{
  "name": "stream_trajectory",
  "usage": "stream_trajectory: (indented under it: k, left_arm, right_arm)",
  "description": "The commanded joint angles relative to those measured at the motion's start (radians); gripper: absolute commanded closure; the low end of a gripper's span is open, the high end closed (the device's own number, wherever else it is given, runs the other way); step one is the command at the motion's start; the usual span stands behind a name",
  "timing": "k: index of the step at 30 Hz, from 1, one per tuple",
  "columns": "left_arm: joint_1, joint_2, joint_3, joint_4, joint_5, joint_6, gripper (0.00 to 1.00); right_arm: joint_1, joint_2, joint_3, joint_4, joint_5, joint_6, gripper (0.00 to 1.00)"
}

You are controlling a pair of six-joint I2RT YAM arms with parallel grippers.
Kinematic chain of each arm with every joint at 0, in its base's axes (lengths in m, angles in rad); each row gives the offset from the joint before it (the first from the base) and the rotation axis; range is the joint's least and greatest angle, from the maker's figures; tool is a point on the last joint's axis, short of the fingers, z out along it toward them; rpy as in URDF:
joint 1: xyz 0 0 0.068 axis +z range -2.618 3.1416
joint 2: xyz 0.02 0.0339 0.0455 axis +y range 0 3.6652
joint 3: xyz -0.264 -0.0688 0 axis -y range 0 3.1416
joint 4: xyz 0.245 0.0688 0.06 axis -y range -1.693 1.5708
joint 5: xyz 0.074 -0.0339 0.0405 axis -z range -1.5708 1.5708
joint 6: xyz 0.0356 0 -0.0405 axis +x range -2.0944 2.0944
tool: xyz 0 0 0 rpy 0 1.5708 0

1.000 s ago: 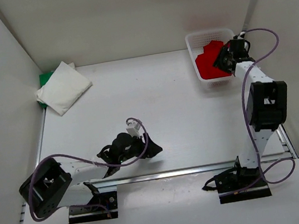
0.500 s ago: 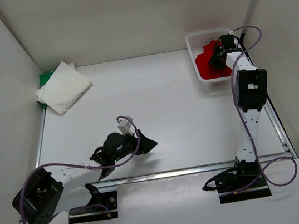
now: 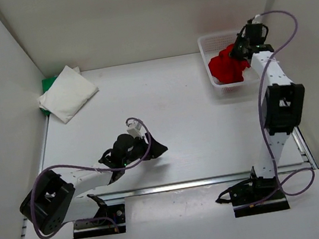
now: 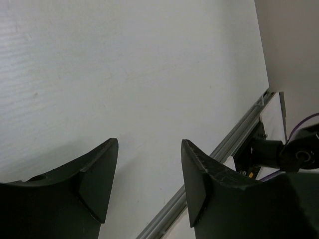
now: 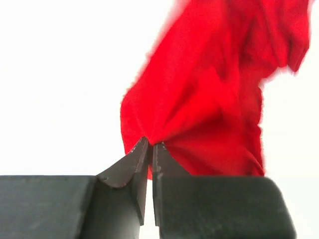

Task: Fold and stack the t-shirts
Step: Grab crumpled tshirt from bin with the right arm, then move the tshirt to the center of the board

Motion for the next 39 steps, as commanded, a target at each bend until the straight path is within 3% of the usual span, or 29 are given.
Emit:
stream_trajectory:
  k: [1, 5, 7, 14, 17, 20, 21, 25, 28, 30, 31, 33, 36, 37, 39]
  left_arm:
    - [0.031, -0.013, 0.052, -0.044, 0.023, 0.018, 0.36]
    - [0.085, -0.045, 0.039, -0.037, 0.042, -0.008, 0.36]
    - [0.115, -0.047, 0.035, -0.049, 0.048, -0.017, 0.36]
    - [0.243, -0.105, -0.040, -0.035, 0.077, -0.043, 0.36]
    - [0.296, -0.151, -0.087, -0.032, 0.087, -0.069, 0.36]
    - [0.416, -0.215, -0.132, -0.046, 0.120, -0.077, 0.35]
    - [0.443, -0.252, -0.155, -0.050, 0.136, -0.080, 0.35]
    - [0.655, -0.463, -0.233, -0.139, 0.141, -0.088, 0.34]
    - [0.666, -0.538, -0.221, -0.222, 0.088, -0.049, 0.35]
    - [0.662, -0.507, -0.216, -0.230, 0.084, -0.037, 0.34]
    - [0.657, -0.489, -0.212, -0.219, 0.089, -0.037, 0.33]
    - [0.645, -0.475, -0.209, -0.233, 0.080, -0.025, 0.34]
    - [0.666, -0.469, -0.192, -0.257, 0.058, 0.000, 0.34]
    - [0.665, -0.470, -0.187, -0.264, 0.054, -0.006, 0.34]
    - [0.675, -0.472, -0.189, -0.258, 0.057, -0.002, 0.35]
  right_arm:
    - [0.045, -0.320, -0.053, 0.181, -0.062, 0.006, 1.00]
    - [0.114, -0.522, -0.082, 0.258, -0.196, 0.028, 1.00]
    - [0.209, -0.588, -0.040, 0.272, -0.293, 0.031, 1.00]
    - [0.531, -0.610, 0.253, 0.246, -0.381, -0.050, 1.00]
    - [0.536, -0.590, 0.306, 0.284, -0.488, 0.020, 1.00]
    - [0.477, -0.617, 0.155, 0.490, -0.666, 0.130, 1.00]
    - [0.435, -0.646, 0.042, 0.532, -0.692, 0.184, 1.00]
    - [0.276, -0.708, -0.483, 1.042, -0.847, 0.437, 1.00]
    - [0.206, -0.642, -0.772, 1.225, -0.902, 0.497, 0.99]
    - [0.176, -0.548, -0.842, 1.220, -0.886, 0.499, 0.90]
    - [0.150, -0.471, -0.837, 1.214, -0.896, 0.493, 0.80]
    - [0.124, -0.379, -0.771, 1.043, -0.879, 0.477, 0.66]
    - [0.123, -0.389, -0.733, 0.909, -0.805, 0.447, 0.57]
    - [0.128, -0.422, -0.719, 0.858, -0.771, 0.369, 0.53]
    - [0.177, -0.479, -0.693, 0.571, -0.572, 0.234, 0.50]
